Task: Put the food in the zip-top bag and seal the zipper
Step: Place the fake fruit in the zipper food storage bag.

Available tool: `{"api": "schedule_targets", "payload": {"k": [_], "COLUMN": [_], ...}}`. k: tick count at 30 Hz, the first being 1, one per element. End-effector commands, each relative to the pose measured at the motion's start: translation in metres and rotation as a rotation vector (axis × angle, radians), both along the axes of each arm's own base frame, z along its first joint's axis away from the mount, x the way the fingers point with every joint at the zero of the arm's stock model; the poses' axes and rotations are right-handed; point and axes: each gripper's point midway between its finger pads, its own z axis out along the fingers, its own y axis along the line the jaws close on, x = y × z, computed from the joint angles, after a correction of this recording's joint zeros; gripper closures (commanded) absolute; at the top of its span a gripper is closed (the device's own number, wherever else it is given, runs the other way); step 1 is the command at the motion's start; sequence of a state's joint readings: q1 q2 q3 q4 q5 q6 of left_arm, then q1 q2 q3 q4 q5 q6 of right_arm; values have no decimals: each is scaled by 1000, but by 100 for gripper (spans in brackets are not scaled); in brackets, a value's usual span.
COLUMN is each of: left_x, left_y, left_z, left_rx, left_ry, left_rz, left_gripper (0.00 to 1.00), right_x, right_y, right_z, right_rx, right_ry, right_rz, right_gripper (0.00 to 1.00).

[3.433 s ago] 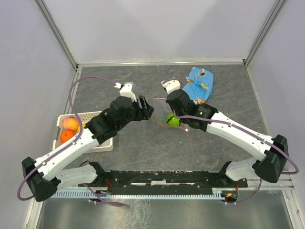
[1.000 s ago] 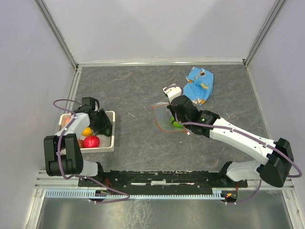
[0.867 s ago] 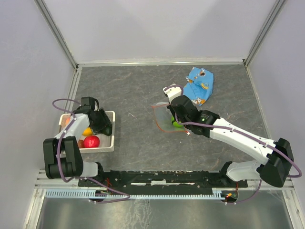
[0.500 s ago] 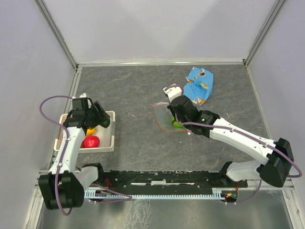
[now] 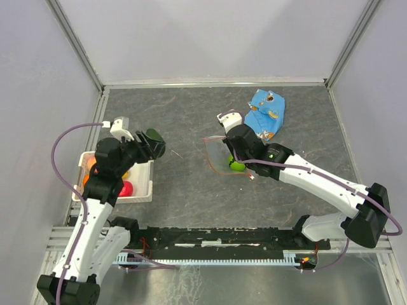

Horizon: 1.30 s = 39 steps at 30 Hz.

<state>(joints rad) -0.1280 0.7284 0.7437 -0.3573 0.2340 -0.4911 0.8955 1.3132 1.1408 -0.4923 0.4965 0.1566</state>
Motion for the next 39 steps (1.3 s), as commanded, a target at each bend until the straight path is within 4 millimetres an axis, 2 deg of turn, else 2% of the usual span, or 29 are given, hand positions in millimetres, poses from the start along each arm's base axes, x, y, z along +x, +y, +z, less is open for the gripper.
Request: {"api": "schedule_targets", "payload": {"k": [1,6,10,13,17,20,26,32,39], "left_x": [-5,-14,-22,-28,-44,-56,-65,-65,-56], "left_y": [-43,-79,-106,-126,-150,-170,-197,-202,-211], "left_z": [39,48,73,85,101,103,88,67,34], "left_rx": [-125,-132,-170,-171,-184,-135,26,148,229], "left_ry": [-181,-277,-396,-486,-667,-763,-904,-1021,-982], "left_rz": [-128,-227,-321,-391,-498,-582,-692,-730,-779], "left_gripper": [59,60,62,63,63,63,64,62,55], "right_x": [5,2,-2,-5,-11,-15,-20,-25,-28], "right_y": [9,16,20,23,28,29,31,33,35], "right_z": [22,27,31,31,34,35,38,44,46], "right_rx": [54,80,98,123,154,167,198,225,238], "right_ry": [-16,5,28,44,68,84,99,104,107], "right_rz": [-4,19,37,47,66,79,93,110,123], "right_gripper": [98,98,98,98,98,98,98,98,99]}}
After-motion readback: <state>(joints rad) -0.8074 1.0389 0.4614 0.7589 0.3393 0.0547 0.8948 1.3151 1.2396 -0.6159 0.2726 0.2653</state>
